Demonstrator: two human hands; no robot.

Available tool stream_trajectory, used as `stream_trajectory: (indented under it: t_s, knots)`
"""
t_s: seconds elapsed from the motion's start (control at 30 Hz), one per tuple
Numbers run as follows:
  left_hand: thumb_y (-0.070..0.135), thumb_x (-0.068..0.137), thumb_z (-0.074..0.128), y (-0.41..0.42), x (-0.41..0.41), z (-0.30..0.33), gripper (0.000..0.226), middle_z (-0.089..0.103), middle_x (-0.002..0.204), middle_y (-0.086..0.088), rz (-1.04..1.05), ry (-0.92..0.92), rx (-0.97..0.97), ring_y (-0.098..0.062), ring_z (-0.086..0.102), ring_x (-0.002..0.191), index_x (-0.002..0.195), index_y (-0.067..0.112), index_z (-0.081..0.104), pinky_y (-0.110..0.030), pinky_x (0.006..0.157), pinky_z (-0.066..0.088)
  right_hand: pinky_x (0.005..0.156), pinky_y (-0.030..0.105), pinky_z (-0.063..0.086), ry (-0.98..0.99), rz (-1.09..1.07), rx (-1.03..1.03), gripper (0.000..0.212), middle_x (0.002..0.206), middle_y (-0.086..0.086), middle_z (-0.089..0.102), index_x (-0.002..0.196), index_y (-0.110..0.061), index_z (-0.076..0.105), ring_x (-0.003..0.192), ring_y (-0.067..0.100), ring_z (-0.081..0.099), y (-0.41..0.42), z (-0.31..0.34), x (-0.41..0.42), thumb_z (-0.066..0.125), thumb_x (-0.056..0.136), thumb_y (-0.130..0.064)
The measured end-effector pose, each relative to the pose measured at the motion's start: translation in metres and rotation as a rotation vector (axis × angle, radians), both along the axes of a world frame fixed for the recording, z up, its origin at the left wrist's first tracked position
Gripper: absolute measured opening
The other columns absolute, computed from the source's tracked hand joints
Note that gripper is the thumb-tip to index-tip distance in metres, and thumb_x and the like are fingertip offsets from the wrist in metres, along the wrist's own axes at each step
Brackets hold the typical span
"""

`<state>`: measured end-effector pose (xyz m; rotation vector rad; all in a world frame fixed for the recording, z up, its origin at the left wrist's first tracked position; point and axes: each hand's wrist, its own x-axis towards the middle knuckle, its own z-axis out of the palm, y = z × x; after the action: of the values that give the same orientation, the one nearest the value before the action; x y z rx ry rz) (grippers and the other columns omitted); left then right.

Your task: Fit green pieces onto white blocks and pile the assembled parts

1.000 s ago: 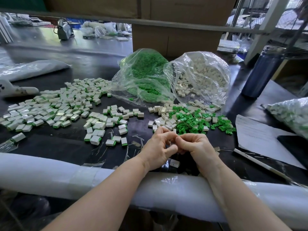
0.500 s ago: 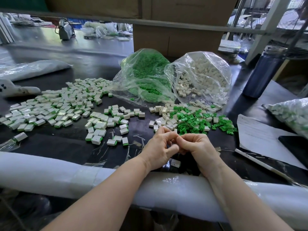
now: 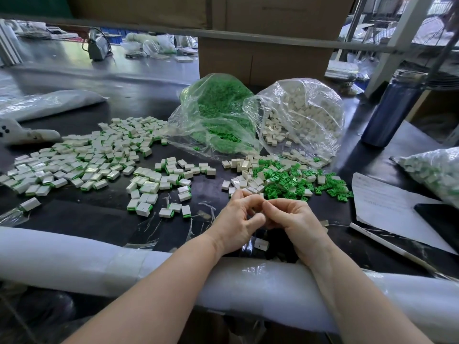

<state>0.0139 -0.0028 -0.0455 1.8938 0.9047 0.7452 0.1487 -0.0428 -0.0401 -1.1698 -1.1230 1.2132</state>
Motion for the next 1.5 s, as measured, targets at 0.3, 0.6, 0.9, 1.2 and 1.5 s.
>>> stream_trajectory:
  t_s: [0.3, 0.6, 0.9, 1.2, 1.5]
  knots:
    - [0.017, 0.089, 0.06, 0.004, -0.002, -0.004, 0.007, 0.039, 0.107, 0.0, 0.09, -0.005, 0.058, -0.009, 0.047, 0.081, 0.094, 0.013, 0.062, -0.008, 0.075, 0.041, 0.066, 0.043, 0.059, -0.16, -0.2, 0.11, 0.01, 0.074, 0.01, 0.072, 0.078, -0.015, 0.072, 0.071, 0.032, 0.069, -0.002, -0.003, 0.003, 0.07, 0.079, -0.004]
    - [0.016, 0.089, 0.06, 0.002, 0.001, -0.004, 0.017, 0.041, 0.104, 0.002, 0.094, 0.034, 0.129, -0.006, 0.045, 0.077, 0.101, 0.005, 0.065, -0.006, 0.074, 0.04, 0.058, 0.01, 0.041, -0.549, -0.246, 0.176, 0.019, 0.067, -0.008, 0.059, 0.072, -0.022, 0.06, 0.059, -0.003, 0.053, 0.003, -0.009, 0.002, 0.065, 0.085, -0.009]
    - [0.015, 0.089, 0.06, 0.0, -0.001, -0.003, 0.02, 0.067, 0.096, -0.001, 0.26, 0.042, 0.173, -0.013, 0.061, 0.088, 0.107, 0.011, 0.067, -0.024, 0.087, 0.049, 0.057, 0.015, 0.042, -0.438, -0.322, 0.146, 0.016, 0.065, -0.008, 0.059, 0.075, -0.022, 0.061, 0.056, 0.001, 0.051, 0.005, -0.009, 0.006, 0.06, 0.09, -0.016]
    - [0.004, 0.093, 0.047, 0.017, -0.019, -0.007, 0.029, 0.042, 0.112, -0.004, 0.84, 0.057, 0.166, -0.017, 0.05, 0.088, 0.118, 0.009, 0.061, -0.013, 0.081, 0.034, 0.047, 0.019, 0.033, -0.312, -0.69, 0.098, 0.023, 0.053, -0.005, 0.046, 0.068, -0.014, 0.06, 0.048, 0.009, 0.035, 0.006, -0.014, 0.02, 0.06, 0.09, -0.02]
    - [0.013, 0.097, 0.041, 0.018, -0.017, -0.007, 0.045, 0.005, 0.156, -0.005, 0.796, 0.18, 0.046, -0.021, 0.014, 0.143, 0.14, 0.003, 0.035, -0.026, 0.111, 0.02, 0.046, 0.01, 0.039, 0.145, -0.996, 0.011, 0.02, 0.067, -0.005, 0.051, 0.074, -0.022, 0.055, 0.054, 0.006, 0.044, 0.009, -0.013, 0.031, 0.057, 0.093, -0.016]
